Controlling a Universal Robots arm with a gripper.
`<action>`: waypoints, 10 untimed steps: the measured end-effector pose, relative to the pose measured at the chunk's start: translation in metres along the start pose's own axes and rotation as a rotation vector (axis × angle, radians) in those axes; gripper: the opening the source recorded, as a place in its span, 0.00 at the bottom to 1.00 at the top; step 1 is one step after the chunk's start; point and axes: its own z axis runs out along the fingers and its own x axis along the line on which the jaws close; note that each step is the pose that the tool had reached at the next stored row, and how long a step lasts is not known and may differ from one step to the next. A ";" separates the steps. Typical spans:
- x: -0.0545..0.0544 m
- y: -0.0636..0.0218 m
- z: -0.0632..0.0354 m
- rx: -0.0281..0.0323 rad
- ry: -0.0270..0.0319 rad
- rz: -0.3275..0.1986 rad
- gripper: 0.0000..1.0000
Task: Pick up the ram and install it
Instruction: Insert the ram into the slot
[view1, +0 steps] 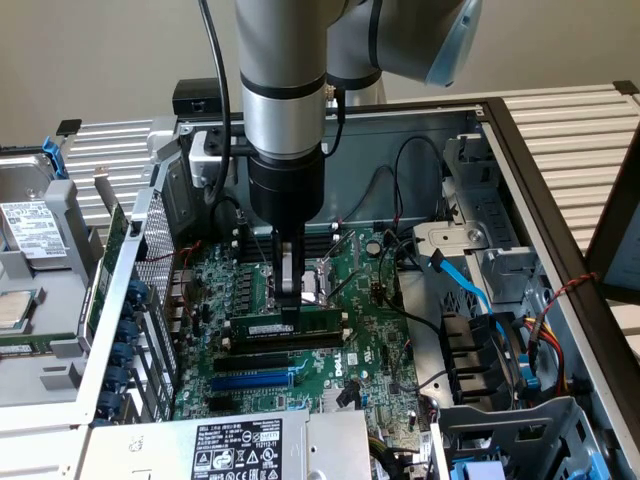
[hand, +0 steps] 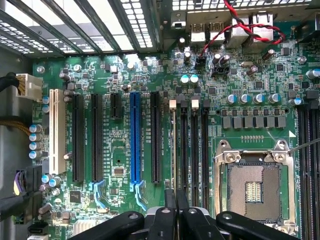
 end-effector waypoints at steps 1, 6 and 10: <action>0.000 0.0000 -0.0001 -0.0001 0.0001 0.000 0.12; 0.000 0.0006 0.0000 0.0008 -0.0001 0.002 0.12; 0.000 0.0020 0.0001 0.0018 -0.0002 0.003 0.12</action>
